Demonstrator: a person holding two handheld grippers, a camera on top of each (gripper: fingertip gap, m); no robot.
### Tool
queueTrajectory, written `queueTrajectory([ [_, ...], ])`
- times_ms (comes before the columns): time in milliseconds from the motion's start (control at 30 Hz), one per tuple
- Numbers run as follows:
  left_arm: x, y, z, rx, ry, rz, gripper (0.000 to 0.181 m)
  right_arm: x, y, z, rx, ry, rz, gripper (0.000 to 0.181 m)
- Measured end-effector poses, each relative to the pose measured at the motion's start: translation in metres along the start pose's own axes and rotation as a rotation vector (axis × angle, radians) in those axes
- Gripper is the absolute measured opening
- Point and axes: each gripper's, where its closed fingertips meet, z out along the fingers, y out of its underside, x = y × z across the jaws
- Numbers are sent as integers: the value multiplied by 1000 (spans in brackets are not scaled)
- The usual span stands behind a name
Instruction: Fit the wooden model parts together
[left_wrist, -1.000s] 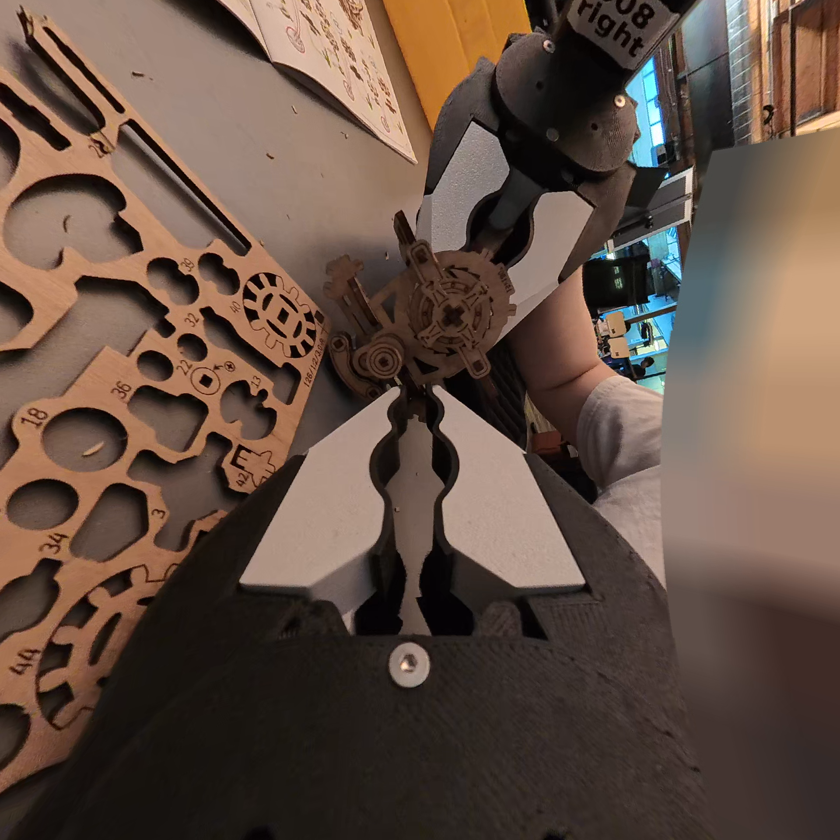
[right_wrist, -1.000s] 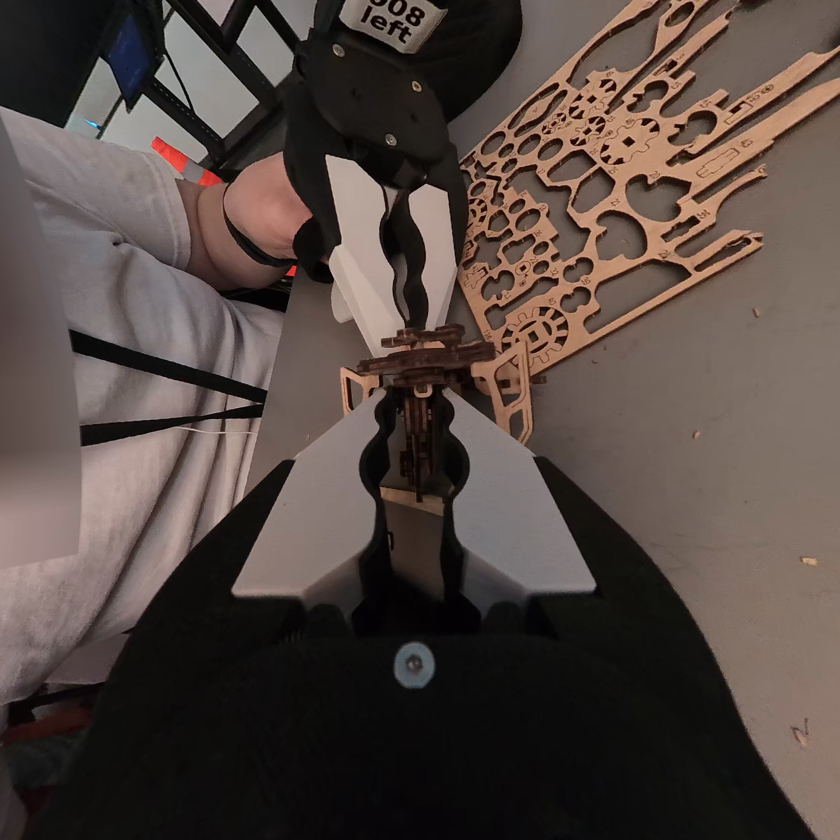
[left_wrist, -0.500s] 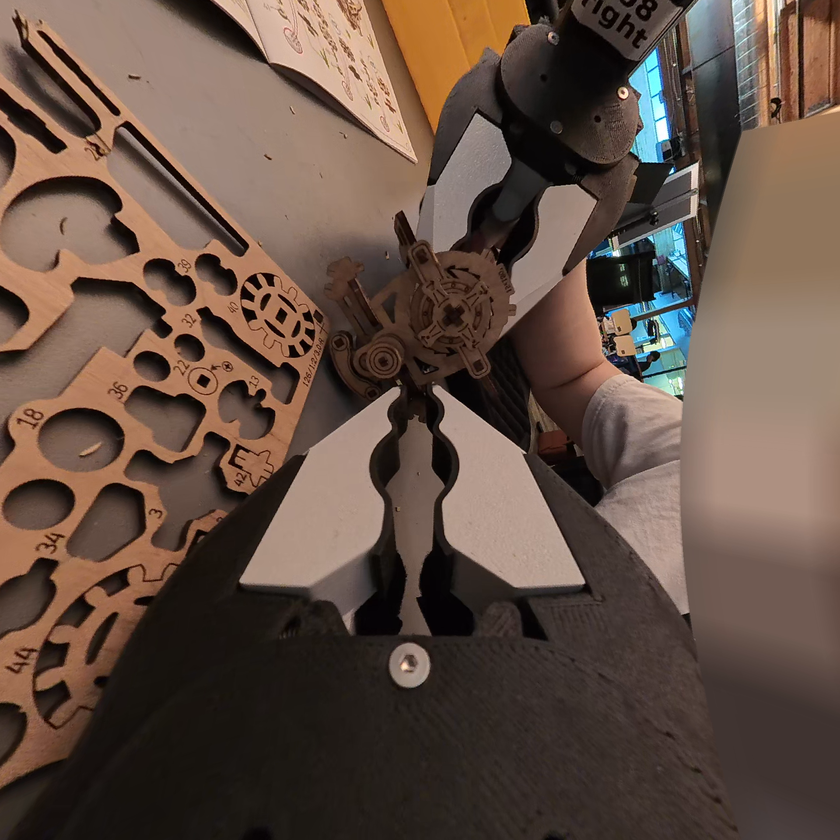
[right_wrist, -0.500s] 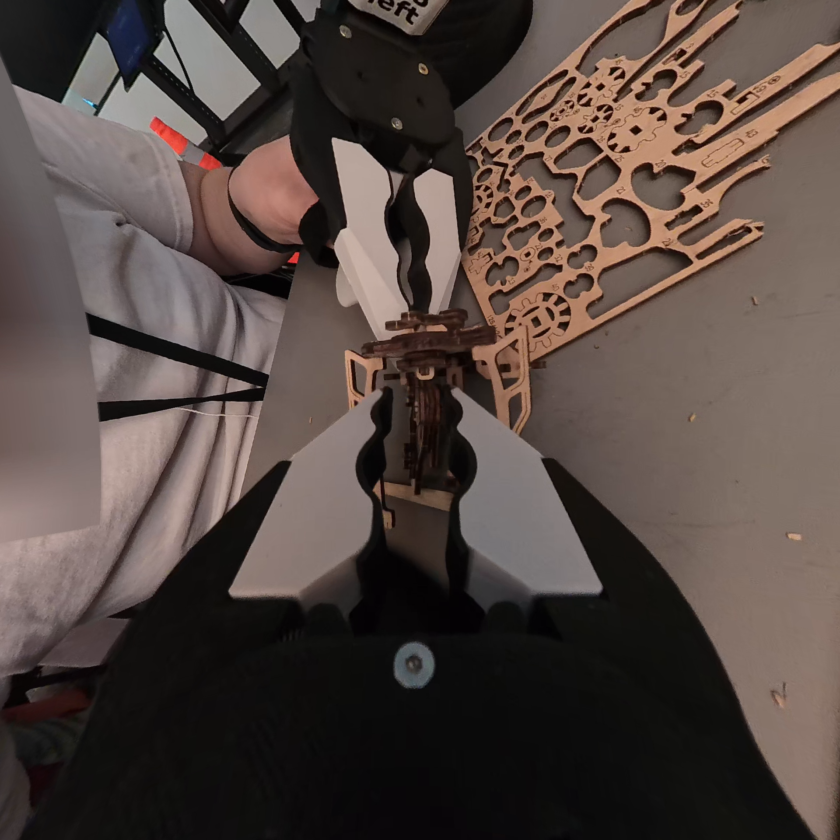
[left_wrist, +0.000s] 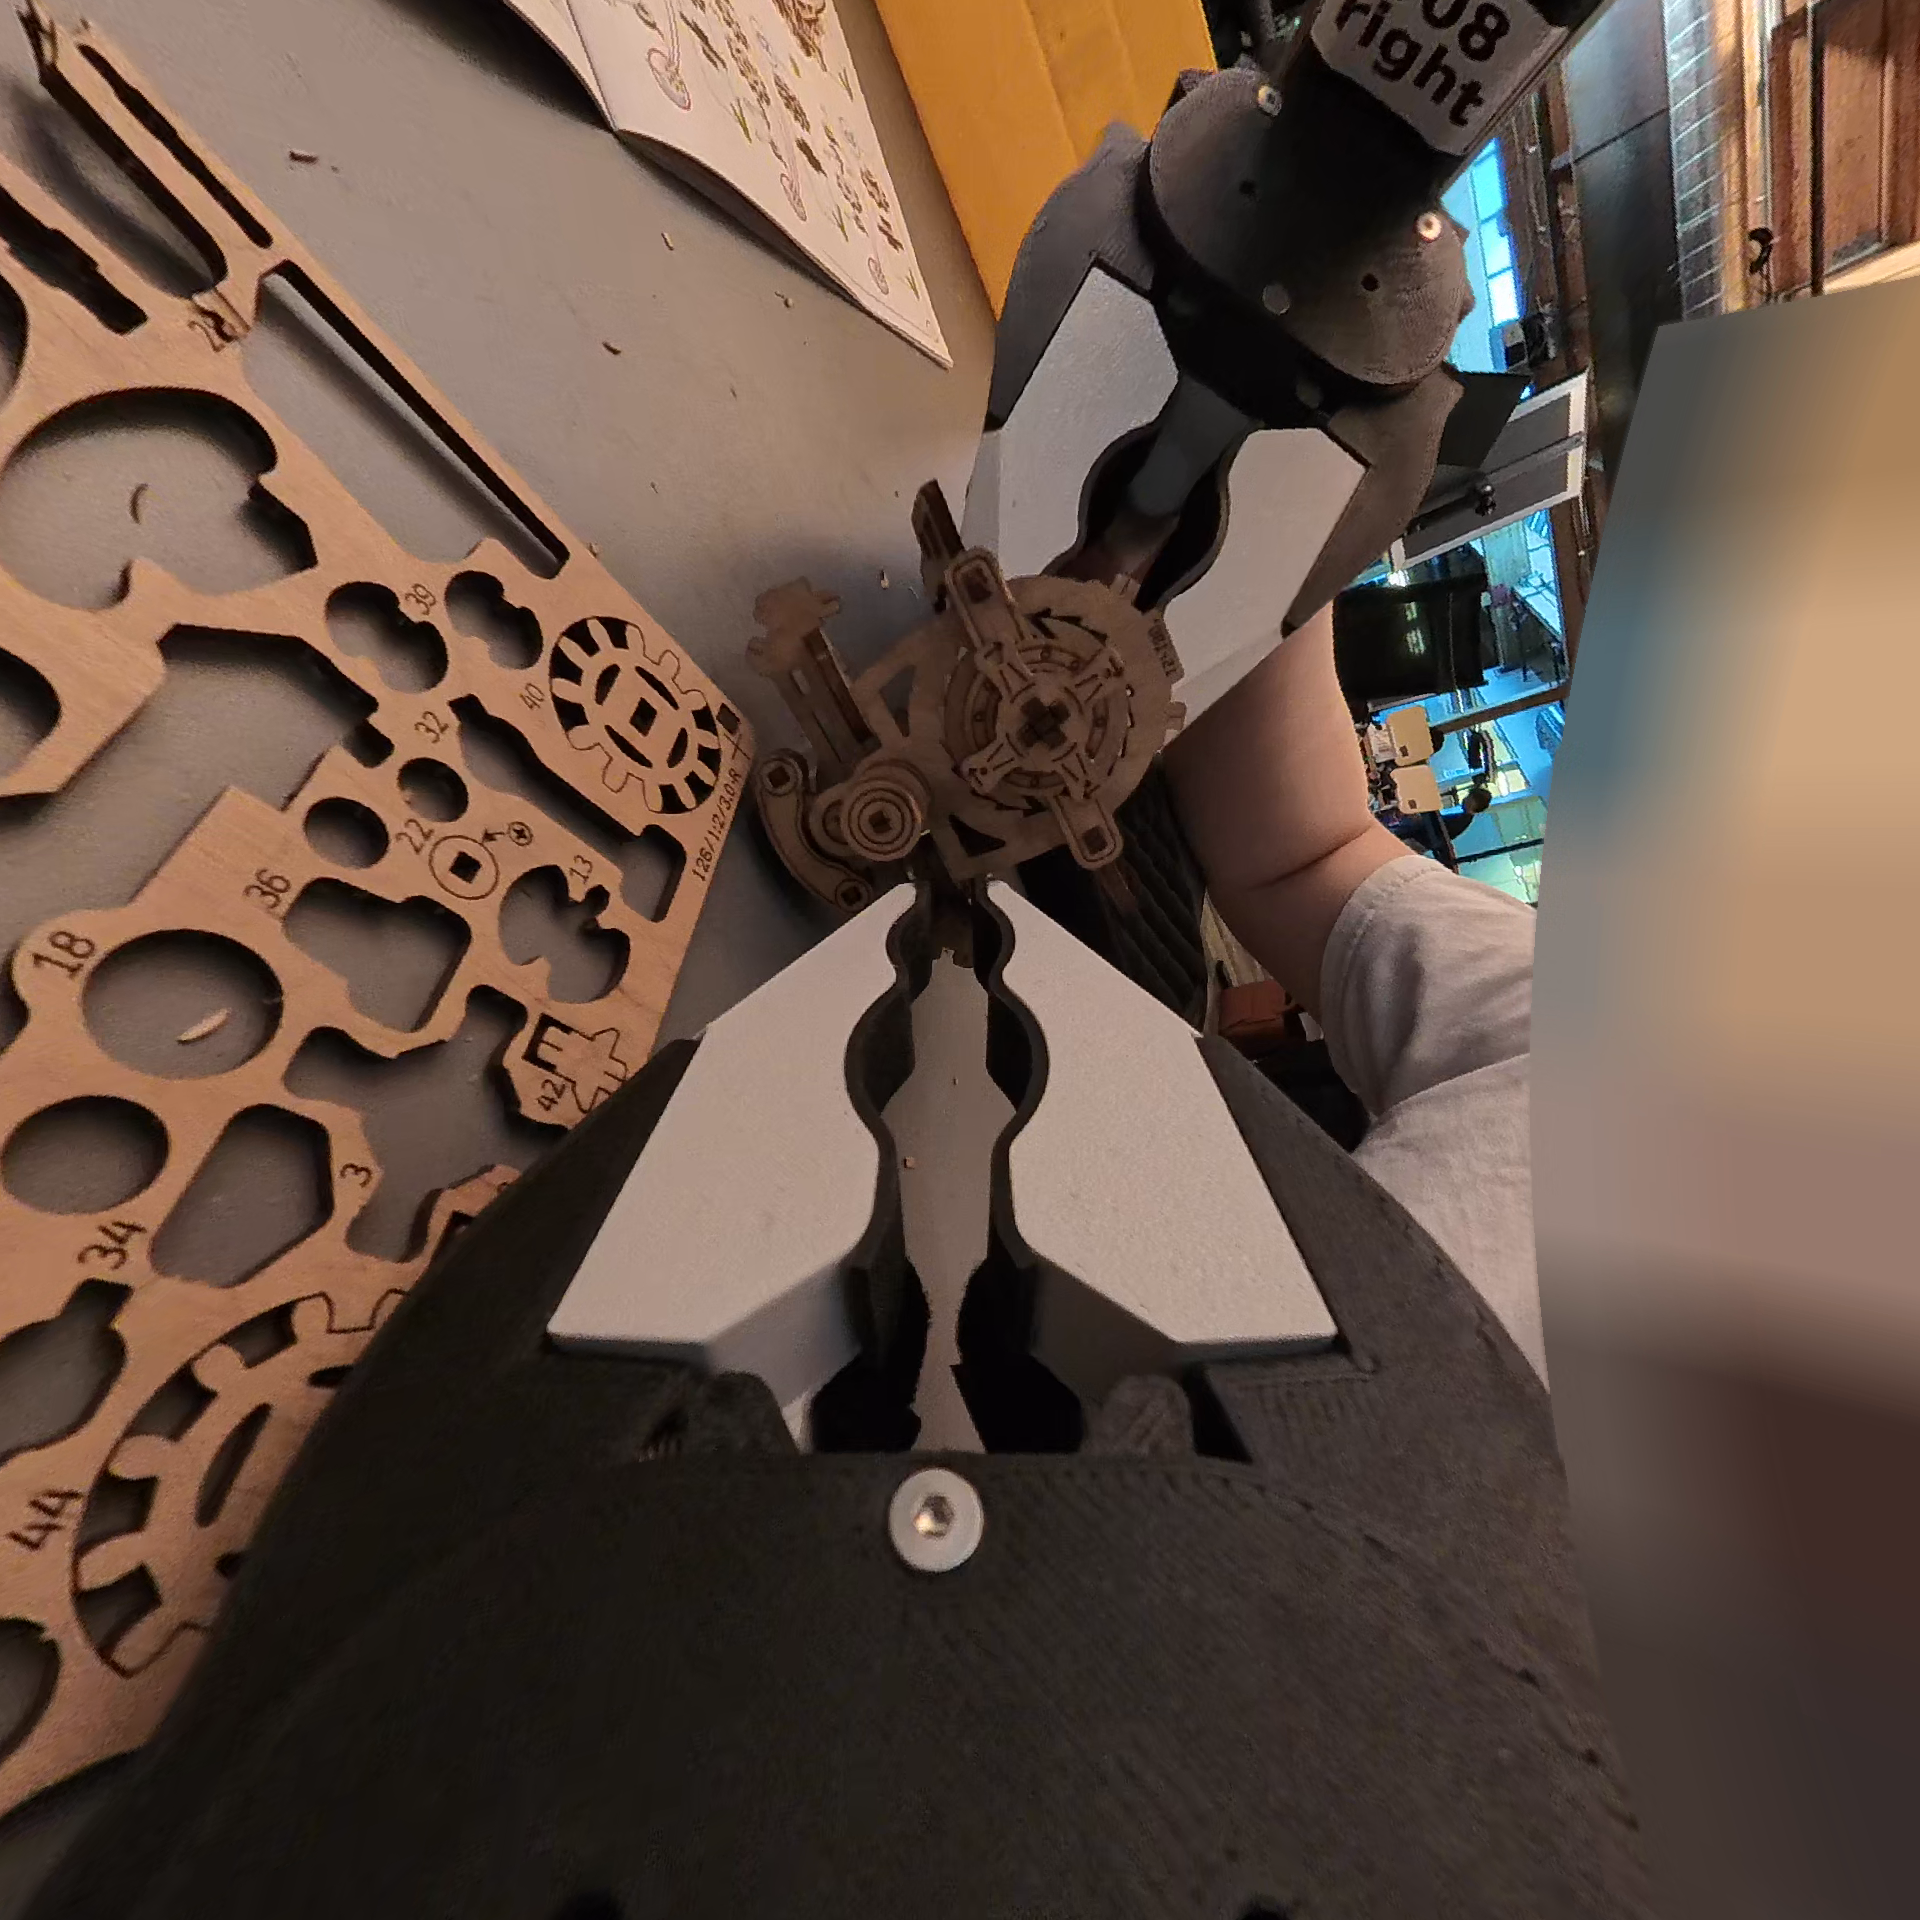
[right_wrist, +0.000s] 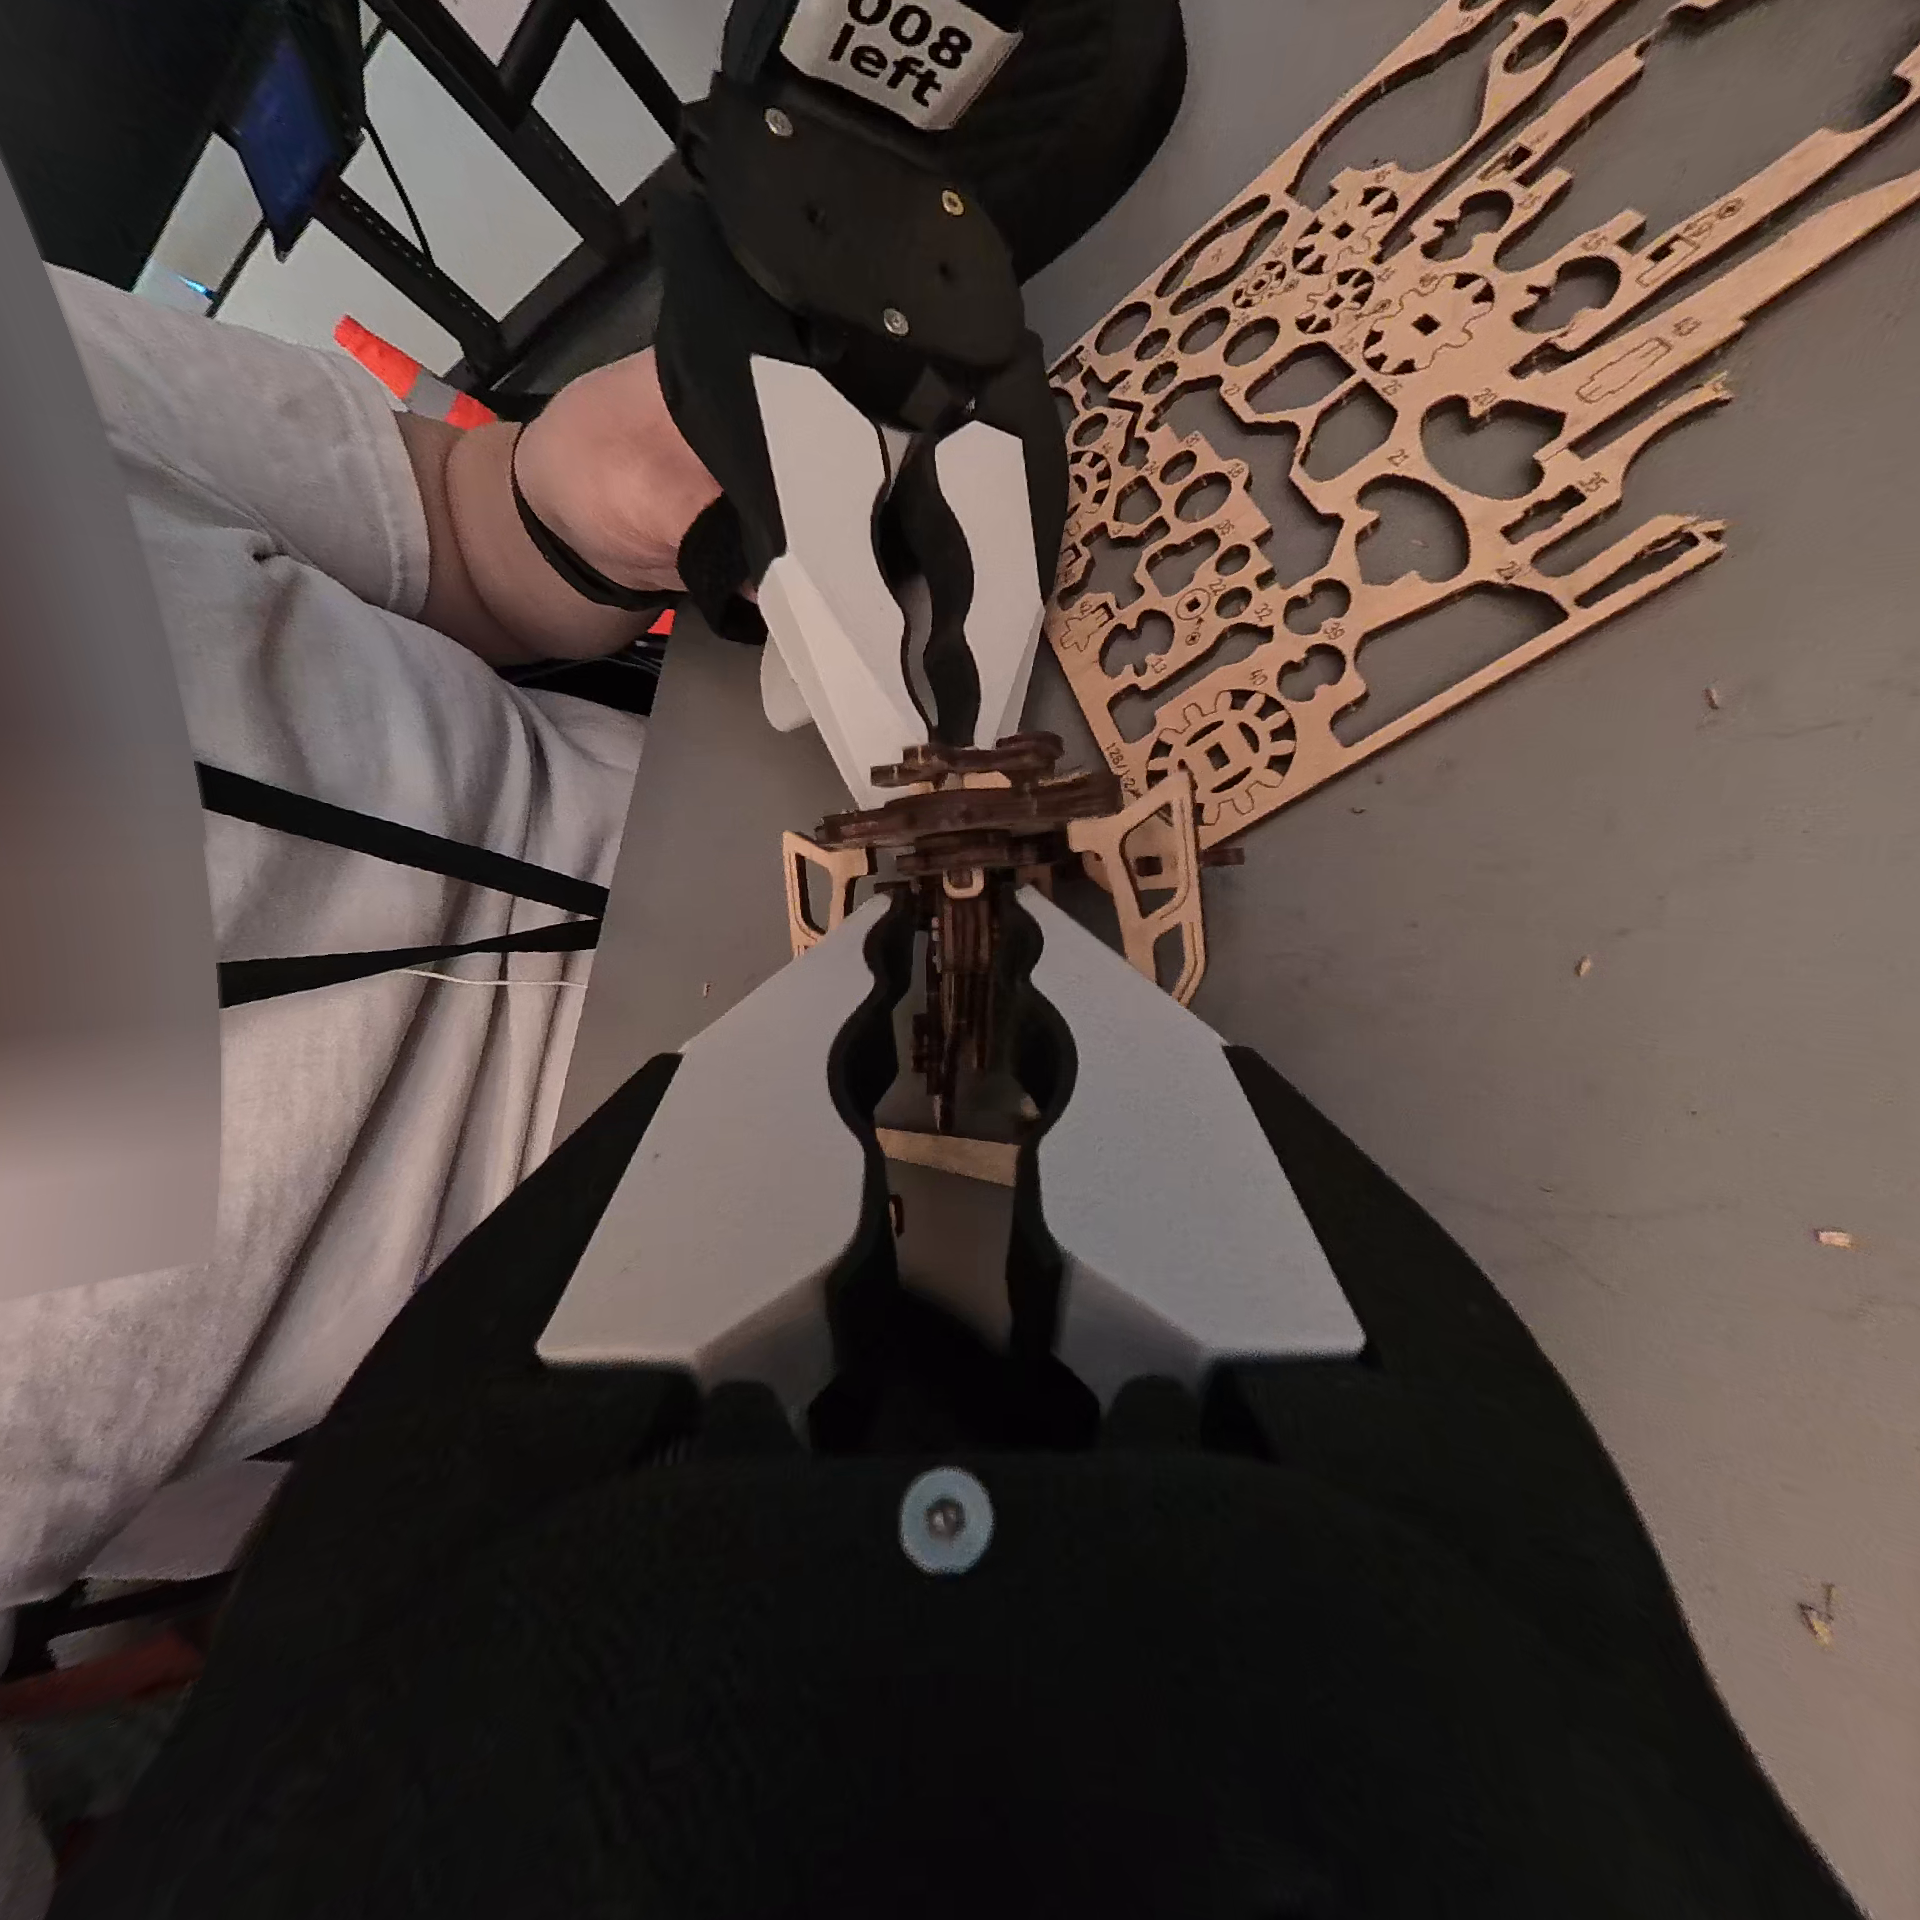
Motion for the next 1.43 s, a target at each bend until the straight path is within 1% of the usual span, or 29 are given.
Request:
queueTrajectory([
  [233, 2, 2, 1, -17, 15, 4, 5, -3, 0, 2, 3, -52, 74, 14],
  [467, 1, 4, -1, -41, 11, 23, 5, -2, 2, 3, -8, -37, 68, 14],
  [567, 0, 7, -4, -60, 17, 20, 1, 0, 3, 4, -15, -23, 66, 14],
  [667, 0, 8, -6, -61, 22, 16, 1, 0, 3, 4, -15, -21, 62, 14],
  [867, -3, 8, -4, -45, -18, 19, 8, 1, 1, 5, -15, -3, 58, 14],
  [933, -2, 9, 0, -38, -21, 10, 7, 2, 1, 6, -11, -1, 71, 14],
  [1000, -4, 7, 1, -19, -47, 9, 2, 4, 0, 5, -5, 3, 82, 14],
  [1100, -4, 5, 0, 2, -59, 29, 2, 4, -1, 4, 7, 3, 86, 14],
  [1167, -1, 4, -2, 6, -32, 23, 2, 1, -4, 3, 16, 2, 51, 14],
  [1333, 8, 7, -7, -42, 46, -29, 2, -7, -8, 4, 10, 42, -114, 15],
  [1433, 15, 2, -12, -30, 118, -81, 2, -12, -16, 0, 52, 38, -138, 15],
])
